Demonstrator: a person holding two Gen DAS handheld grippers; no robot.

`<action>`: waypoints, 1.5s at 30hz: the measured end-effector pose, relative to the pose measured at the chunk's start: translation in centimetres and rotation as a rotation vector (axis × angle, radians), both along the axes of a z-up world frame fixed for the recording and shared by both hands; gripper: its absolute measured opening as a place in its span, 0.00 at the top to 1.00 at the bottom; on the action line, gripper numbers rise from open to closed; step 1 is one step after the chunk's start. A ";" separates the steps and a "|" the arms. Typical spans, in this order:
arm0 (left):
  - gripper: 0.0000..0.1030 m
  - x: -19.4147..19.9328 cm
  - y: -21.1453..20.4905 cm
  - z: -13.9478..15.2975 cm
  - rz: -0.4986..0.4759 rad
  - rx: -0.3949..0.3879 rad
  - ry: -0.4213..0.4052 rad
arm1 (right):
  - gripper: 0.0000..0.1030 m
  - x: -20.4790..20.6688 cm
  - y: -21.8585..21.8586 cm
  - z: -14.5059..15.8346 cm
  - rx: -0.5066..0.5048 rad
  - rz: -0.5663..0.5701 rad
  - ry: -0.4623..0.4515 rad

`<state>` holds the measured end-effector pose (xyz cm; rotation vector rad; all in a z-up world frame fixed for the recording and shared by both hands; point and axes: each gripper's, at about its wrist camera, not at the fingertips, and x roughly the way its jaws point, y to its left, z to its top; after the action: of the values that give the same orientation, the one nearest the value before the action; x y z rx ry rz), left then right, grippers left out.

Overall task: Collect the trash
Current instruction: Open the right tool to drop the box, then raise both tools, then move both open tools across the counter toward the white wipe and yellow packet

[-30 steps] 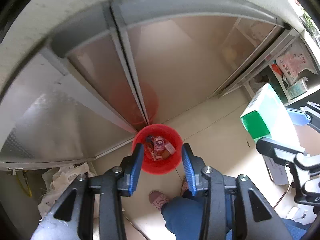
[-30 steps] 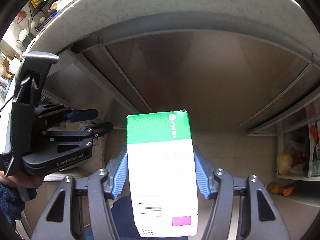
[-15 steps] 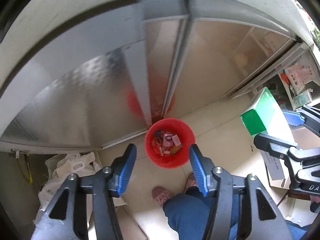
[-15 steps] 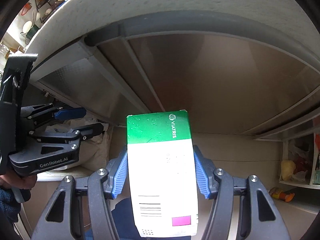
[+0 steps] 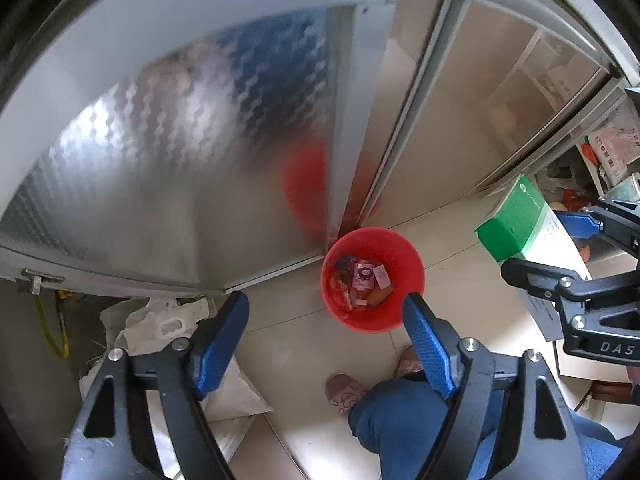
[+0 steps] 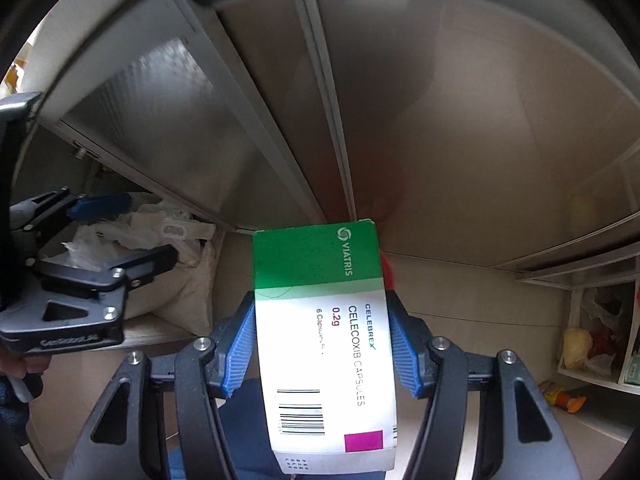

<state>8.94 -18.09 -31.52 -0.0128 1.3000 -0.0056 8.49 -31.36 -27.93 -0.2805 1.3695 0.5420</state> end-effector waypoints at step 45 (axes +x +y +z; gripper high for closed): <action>0.17 -4.8 8.7 30.1 0.219 0.075 -0.258 | 0.01 1.3 8.3 26.7 0.131 0.164 -0.291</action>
<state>4.14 -9.42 -1.39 -0.0876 1.0344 0.2221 9.83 -23.10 -1.24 -0.3522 1.0300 0.6953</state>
